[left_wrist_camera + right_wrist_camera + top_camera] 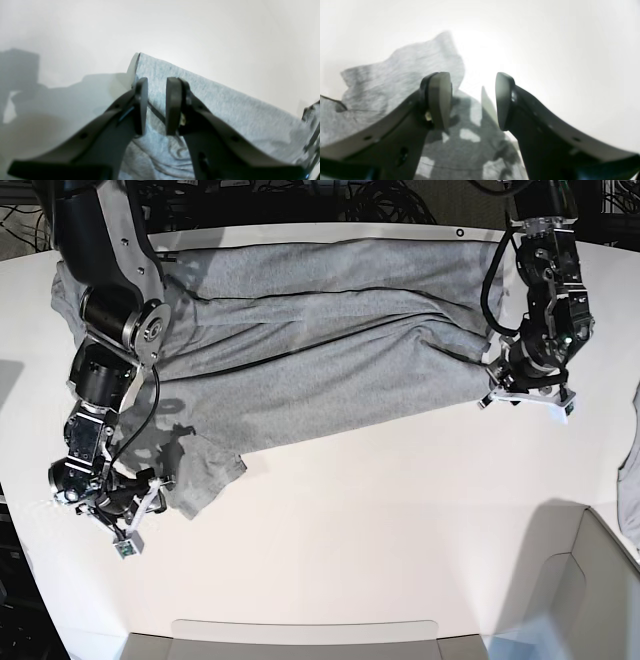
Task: Fold the T-shirt properly
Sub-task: 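Grasp the hem corners with both grippers, then fold the hem up over the shoulders with both grippers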
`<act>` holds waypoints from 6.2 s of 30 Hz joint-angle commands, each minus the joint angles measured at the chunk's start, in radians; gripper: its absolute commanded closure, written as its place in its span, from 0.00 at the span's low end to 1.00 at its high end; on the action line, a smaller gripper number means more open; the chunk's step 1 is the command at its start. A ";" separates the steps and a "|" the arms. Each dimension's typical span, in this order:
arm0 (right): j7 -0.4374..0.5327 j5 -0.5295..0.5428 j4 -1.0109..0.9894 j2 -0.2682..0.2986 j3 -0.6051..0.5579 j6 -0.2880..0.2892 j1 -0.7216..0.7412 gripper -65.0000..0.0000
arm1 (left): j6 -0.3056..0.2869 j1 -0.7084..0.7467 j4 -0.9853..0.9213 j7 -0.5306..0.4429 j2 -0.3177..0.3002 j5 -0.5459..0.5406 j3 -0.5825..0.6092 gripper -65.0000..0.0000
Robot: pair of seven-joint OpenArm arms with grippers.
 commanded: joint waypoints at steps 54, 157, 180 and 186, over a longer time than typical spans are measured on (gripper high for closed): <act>0.269 0.012 -0.456 0.105 -0.009 -0.134 0.077 0.56 | 0.006 -0.191 -0.251 -0.001 -0.016 -0.002 -0.052 0.59; -0.509 0.147 0.845 0.028 -0.135 0.011 -0.441 1.00 | -0.128 -0.076 -0.051 0.045 -0.016 -0.007 0.002 1.00; -0.570 0.147 1.211 -0.032 -0.132 0.011 -0.869 1.00 | -0.128 0.102 0.053 0.076 -0.016 -0.005 0.000 1.00; -0.570 0.147 1.266 -0.064 -0.130 0.011 -0.937 1.00 | -0.128 0.108 0.065 0.079 -0.016 -0.004 0.000 1.00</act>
